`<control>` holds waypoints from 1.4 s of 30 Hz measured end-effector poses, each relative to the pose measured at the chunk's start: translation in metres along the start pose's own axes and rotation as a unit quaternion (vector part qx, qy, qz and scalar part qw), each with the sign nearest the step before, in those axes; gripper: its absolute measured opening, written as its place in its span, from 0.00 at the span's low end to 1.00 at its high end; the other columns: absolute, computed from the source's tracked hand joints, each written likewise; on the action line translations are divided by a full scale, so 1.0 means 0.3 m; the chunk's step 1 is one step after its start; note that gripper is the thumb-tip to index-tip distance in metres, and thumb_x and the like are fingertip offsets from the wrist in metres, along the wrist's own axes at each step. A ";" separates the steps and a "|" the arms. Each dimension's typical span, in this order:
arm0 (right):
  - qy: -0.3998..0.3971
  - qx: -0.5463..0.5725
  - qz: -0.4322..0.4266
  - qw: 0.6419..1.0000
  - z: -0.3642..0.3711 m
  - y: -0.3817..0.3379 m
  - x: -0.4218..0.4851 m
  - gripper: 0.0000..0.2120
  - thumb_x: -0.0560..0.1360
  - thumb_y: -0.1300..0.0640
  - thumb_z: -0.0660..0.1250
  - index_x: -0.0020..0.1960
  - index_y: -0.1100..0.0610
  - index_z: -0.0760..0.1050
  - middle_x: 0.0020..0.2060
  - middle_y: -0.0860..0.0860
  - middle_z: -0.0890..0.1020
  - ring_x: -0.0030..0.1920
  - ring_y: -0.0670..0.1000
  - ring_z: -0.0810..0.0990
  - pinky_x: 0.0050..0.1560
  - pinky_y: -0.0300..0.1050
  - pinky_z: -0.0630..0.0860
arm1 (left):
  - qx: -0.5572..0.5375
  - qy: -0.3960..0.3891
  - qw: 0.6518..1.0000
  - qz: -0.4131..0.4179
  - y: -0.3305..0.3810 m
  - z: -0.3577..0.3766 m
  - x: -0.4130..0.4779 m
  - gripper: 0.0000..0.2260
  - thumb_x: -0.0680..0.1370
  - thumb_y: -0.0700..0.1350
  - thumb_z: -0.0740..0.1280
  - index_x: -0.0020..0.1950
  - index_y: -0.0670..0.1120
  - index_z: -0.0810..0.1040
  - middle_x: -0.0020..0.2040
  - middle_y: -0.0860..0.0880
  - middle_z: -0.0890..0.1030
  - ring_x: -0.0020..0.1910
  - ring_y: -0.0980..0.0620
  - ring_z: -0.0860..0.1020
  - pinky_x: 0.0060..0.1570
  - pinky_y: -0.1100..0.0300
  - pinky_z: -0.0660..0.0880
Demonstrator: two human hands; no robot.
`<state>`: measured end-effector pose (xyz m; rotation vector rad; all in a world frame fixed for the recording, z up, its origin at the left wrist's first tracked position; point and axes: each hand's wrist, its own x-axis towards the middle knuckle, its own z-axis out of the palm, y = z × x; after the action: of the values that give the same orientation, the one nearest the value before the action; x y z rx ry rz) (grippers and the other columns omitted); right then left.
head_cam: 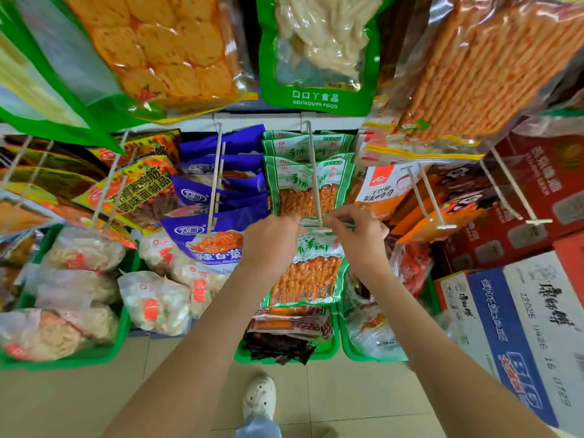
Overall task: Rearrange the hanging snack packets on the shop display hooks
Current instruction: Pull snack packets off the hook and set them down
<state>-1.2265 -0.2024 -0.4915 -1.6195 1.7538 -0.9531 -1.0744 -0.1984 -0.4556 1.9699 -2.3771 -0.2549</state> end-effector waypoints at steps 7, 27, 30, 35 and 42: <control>-0.007 -0.030 -0.009 0.999 0.020 -0.015 0.058 0.05 0.75 0.54 0.67 0.40 0.49 0.77 0.31 0.38 0.74 0.48 0.54 0.75 0.41 0.47 0.50 | -0.009 0.004 0.998 -0.067 0.022 0.031 0.020 0.08 0.80 0.42 0.59 0.58 0.46 0.74 0.50 0.49 0.82 0.45 0.46 0.80 0.31 0.59 0.65; 0.027 -0.169 -0.096 0.981 0.141 0.057 0.083 0.22 0.66 0.64 0.73 0.55 0.52 0.70 0.50 0.52 0.72 0.53 0.51 0.63 0.51 0.46 0.51 | -0.028 0.033 0.999 0.003 -0.032 0.078 0.175 0.13 0.75 0.35 0.60 0.58 0.46 0.72 0.48 0.48 0.82 0.49 0.42 0.79 0.34 0.55 0.67; 0.061 -0.212 -0.116 0.969 0.135 0.047 0.085 0.15 0.65 0.64 0.73 0.48 0.55 0.73 0.47 0.55 0.73 0.50 0.53 0.64 0.48 0.51 0.57 | -0.007 0.030 0.999 0.010 -0.035 0.079 0.159 0.16 0.76 0.36 0.59 0.63 0.48 0.71 0.47 0.45 0.81 0.49 0.42 0.78 0.36 0.53 0.67; 0.007 -0.230 -0.121 0.966 0.127 0.041 0.073 0.17 0.63 0.75 0.65 0.42 0.54 0.73 0.36 0.45 0.74 0.44 0.55 0.75 0.42 0.43 0.47 | -0.012 0.024 1.000 0.006 -0.023 0.072 0.120 0.08 0.79 0.40 0.59 0.58 0.46 0.71 0.43 0.46 0.79 0.47 0.42 0.79 0.33 0.56 0.64; 0.018 -0.210 -0.150 0.966 0.071 0.081 -0.049 0.05 0.71 0.62 0.65 0.38 0.55 0.77 0.33 0.45 0.71 0.42 0.54 0.76 0.41 0.43 0.47 | -0.041 0.244 0.969 -0.018 -0.006 0.174 -0.019 0.29 0.68 0.57 0.69 0.62 0.41 0.68 0.59 0.40 0.74 0.58 0.42 0.71 0.58 0.47 0.69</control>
<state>-1.2222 -0.1902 -0.5243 -2.1974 1.8586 -0.7756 -1.0786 -0.1881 -0.5070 1.7819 -1.9862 0.1191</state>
